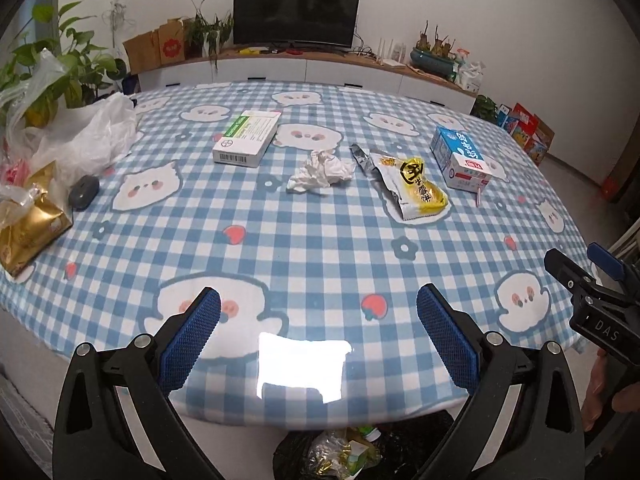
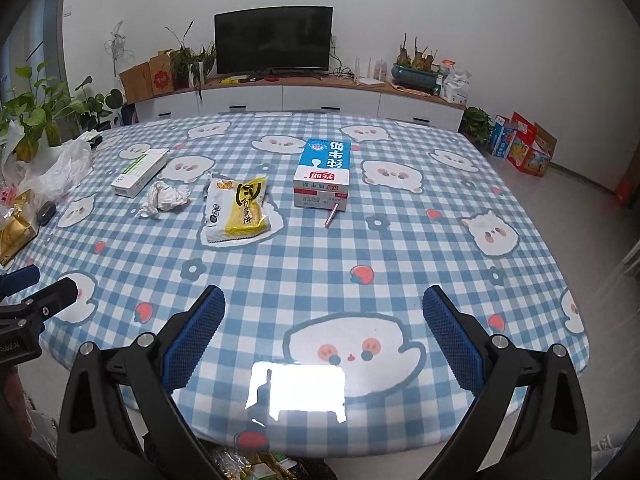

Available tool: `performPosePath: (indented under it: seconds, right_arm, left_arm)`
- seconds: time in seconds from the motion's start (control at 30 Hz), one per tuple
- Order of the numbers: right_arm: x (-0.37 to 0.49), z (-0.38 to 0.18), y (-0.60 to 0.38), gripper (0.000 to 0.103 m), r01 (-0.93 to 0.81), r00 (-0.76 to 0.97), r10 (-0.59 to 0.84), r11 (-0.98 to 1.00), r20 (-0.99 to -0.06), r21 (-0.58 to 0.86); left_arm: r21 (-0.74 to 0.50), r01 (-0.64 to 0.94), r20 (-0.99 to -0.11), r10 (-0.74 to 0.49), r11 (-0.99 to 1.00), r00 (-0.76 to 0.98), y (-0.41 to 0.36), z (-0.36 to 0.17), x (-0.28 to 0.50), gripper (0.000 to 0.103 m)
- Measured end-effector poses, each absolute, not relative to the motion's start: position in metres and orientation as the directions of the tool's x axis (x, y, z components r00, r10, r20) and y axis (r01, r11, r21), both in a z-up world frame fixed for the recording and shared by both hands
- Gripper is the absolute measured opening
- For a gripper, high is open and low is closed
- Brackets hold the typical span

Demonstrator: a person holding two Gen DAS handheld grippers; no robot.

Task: Collect trash
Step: 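Raise both open tools from the bin back toward the table, then grasp the crumpled tissue with the left tool while the right tool grasps the milk carton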

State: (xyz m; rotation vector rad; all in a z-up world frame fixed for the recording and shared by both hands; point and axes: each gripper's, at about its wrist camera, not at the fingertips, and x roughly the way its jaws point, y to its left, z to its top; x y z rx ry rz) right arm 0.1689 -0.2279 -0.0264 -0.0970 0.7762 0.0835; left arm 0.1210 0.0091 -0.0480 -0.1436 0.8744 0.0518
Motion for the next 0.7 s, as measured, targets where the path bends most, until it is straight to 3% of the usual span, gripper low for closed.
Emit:
performPosePath:
  seconds: [0.7]
  right_arm:
    - [0.326,-0.042,-0.221,0.095,-0.087,0.682,0.014,0.994,-0.731,-0.062]
  left_arm:
    - [-0.073,-0.115,-0.806,0.009,0.991,0.591,0.019,-0.076,0.263,0.094]
